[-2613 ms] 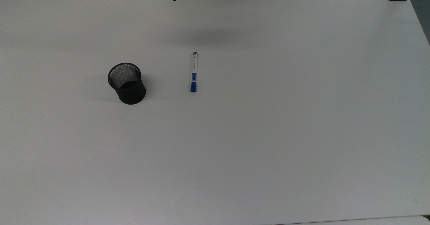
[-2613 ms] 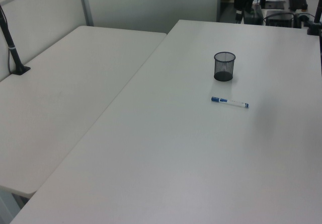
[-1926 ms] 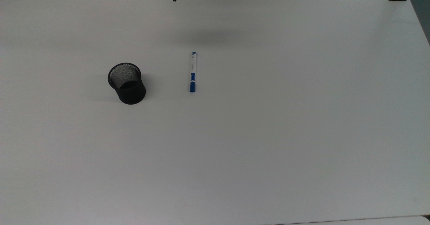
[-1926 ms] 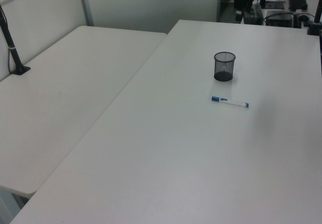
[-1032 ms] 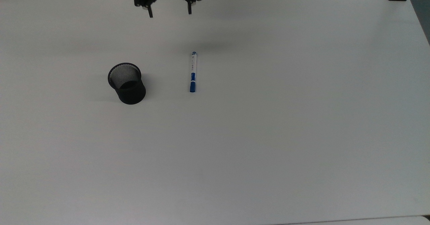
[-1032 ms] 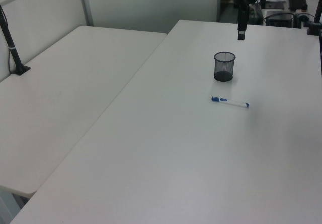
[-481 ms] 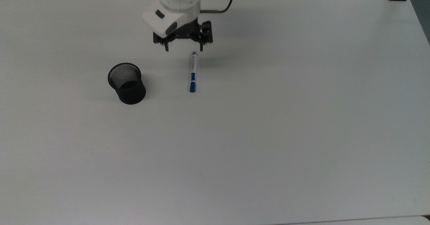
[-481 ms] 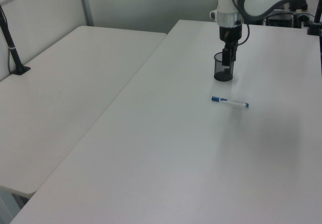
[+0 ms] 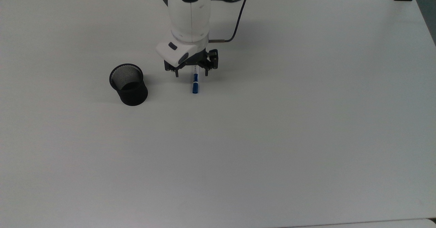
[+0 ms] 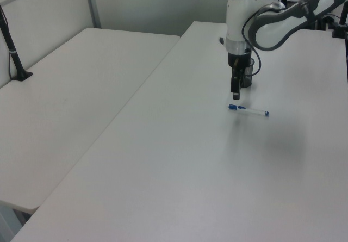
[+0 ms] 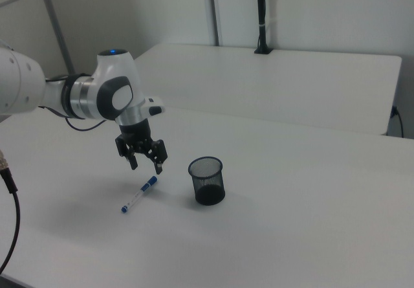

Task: Insert the marker
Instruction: 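Lower the gripper over the marker's capped end, then close the gripper on the marker and lift it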

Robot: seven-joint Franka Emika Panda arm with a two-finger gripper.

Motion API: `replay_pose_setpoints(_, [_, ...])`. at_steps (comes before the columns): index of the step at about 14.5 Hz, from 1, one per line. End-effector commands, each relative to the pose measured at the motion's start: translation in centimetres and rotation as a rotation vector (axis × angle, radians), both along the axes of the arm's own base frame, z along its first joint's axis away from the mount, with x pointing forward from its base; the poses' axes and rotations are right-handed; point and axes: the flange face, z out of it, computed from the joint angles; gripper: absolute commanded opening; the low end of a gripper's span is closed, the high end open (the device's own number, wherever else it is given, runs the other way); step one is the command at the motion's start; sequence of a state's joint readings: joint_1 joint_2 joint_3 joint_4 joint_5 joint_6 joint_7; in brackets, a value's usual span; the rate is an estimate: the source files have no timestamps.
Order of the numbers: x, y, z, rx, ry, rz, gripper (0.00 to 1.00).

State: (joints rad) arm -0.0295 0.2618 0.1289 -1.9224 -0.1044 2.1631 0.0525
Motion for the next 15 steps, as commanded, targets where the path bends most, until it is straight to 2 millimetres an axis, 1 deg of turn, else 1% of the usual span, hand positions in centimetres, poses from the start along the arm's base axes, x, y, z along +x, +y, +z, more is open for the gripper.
replay_pose_setpoints(1, [0.5, 0.7, -2.2, -0.003, -0.029, -0.056, 0.8])
replay_pose_setpoints(2, [0.6, 0.7, -2.8, 0.0, -0.035, -0.07, 0.74])
replay_pose_setpoints(3, [0.8, 0.7, -2.8, 0.004, -0.044, -0.083, 0.71])
replay_pose_setpoints(6, [0.8, 0.8, -3.7, 0.005, -0.038, -0.087, 0.52])
replay_pose_setpoints(7, [0.8, 0.8, -3.9, 0.004, -0.035, -0.086, 0.52])
replay_pose_setpoints(8, [0.8, 0.9, -4.5, 0.005, -0.026, -0.084, 0.52])
replay_pose_setpoints(13, [0.7, 1.2, -5.0, -0.008, -0.019, -0.066, 0.51])
replay_pose_setpoints(15, [0.7, 1.1, -5.0, -0.01, -0.021, -0.066, 0.31])
